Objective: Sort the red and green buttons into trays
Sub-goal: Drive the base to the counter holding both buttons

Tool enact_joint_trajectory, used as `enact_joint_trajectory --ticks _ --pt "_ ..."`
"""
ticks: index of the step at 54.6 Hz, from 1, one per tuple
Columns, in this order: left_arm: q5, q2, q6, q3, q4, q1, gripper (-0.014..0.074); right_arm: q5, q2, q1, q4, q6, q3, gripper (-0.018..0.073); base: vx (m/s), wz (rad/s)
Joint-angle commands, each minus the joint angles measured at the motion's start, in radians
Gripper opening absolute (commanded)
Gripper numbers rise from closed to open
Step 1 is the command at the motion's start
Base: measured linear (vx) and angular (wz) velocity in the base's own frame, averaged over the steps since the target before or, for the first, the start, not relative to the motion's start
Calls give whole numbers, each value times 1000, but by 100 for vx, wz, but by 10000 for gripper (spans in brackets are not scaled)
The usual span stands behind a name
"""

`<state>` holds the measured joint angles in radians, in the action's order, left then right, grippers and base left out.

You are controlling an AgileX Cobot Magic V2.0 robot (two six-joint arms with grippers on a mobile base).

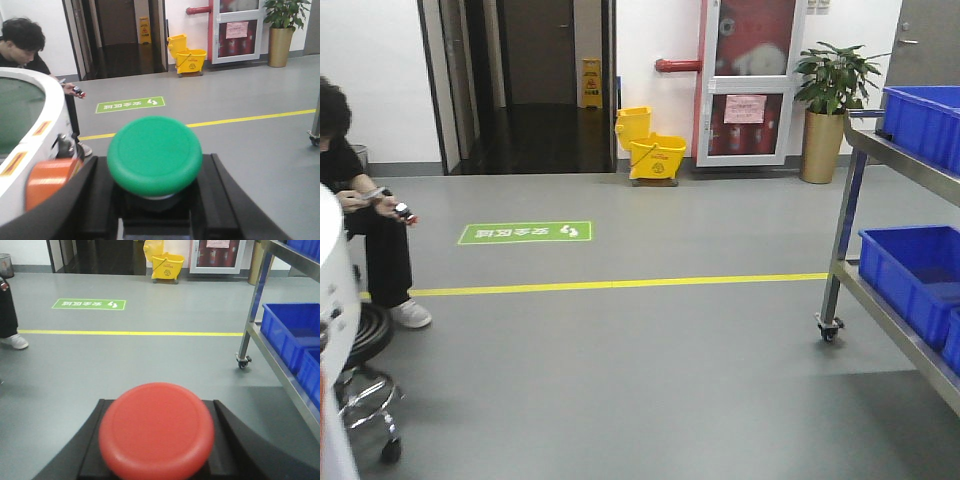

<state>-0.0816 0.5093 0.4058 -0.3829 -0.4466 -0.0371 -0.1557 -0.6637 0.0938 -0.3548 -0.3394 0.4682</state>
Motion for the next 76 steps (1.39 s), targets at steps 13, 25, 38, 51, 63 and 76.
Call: enact_joint_trajectory --ticks 13,25,38,51,63,76 --pt "82 2 10 -31 7 -3 0 78 2 -6 -8 1 29 -8 65 -23" --pt "82 2 10 -31 7 -3 0 78 2 -6 -8 1 29 -8 63 -46" --pt "82 2 10 -31 7 -3 0 82 2 -6 -8 1 29 -8 61 -53" --pt "82 2 10 -31 7 -3 0 82 2 -6 -8 1 29 -8 58 -55" --pt "82 2 10 -31 7 -3 0 81 2 -6 -8 1 29 -8 53 -60" --pt "82 2 10 -31 7 -3 0 82 2 -6 -8 1 29 -8 46 -77"
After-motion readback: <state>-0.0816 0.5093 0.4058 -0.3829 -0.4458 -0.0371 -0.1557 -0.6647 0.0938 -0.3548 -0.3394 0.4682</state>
